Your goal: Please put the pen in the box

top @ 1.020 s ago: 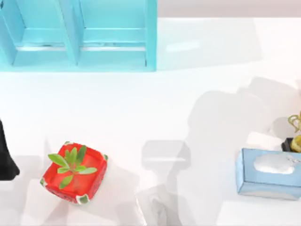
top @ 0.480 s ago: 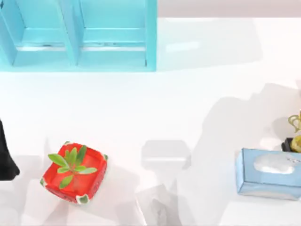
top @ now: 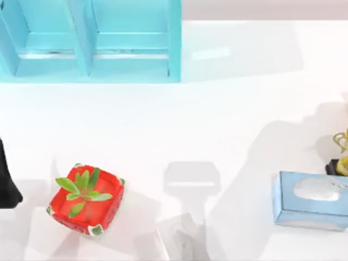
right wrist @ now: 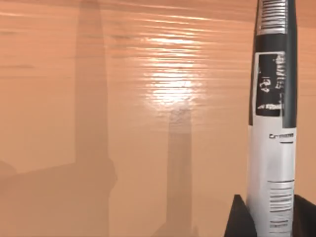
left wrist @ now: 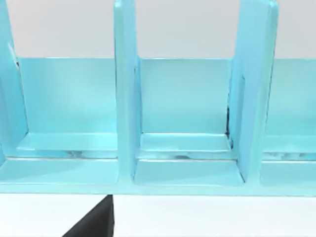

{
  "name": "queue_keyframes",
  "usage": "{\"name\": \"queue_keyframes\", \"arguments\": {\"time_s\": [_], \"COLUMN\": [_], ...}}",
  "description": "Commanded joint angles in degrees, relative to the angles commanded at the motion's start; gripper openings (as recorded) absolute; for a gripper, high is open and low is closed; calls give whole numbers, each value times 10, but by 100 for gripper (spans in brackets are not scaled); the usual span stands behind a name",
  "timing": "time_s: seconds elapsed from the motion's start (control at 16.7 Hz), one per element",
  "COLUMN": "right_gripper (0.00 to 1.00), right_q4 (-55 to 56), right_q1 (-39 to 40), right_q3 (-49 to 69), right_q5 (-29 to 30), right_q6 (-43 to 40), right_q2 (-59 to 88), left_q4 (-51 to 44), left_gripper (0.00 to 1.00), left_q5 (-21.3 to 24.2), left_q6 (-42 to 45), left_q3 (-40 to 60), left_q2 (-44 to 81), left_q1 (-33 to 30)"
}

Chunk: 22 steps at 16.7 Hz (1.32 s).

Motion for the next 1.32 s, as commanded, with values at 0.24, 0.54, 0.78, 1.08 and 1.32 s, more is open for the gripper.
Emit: {"name": "queue_keyframes", "arguments": {"time_s": [0.24,0.54,0.78,1.08,1.32], "right_gripper": [8,45,75,100,100], "right_q4": [0,0,0,0,0], "right_q1": [0,0,0,0,0], "right_q3": [0,0,0,0,0], "right_q5": [0,0,0,0,0], "right_q6": [0,0,0,0,0], "right_q2": [0,0,0,0,0], "left_q4": [0,0,0,0,0], "left_gripper": [100,100,100,100,100], "left_q5": [0,0,0,0,0], "left_q6": [0,0,0,0,0], "left_q3": [0,0,0,0,0], "left_q2": [0,0,0,0,0], "left_q1": [0,0,0,0,0]}}
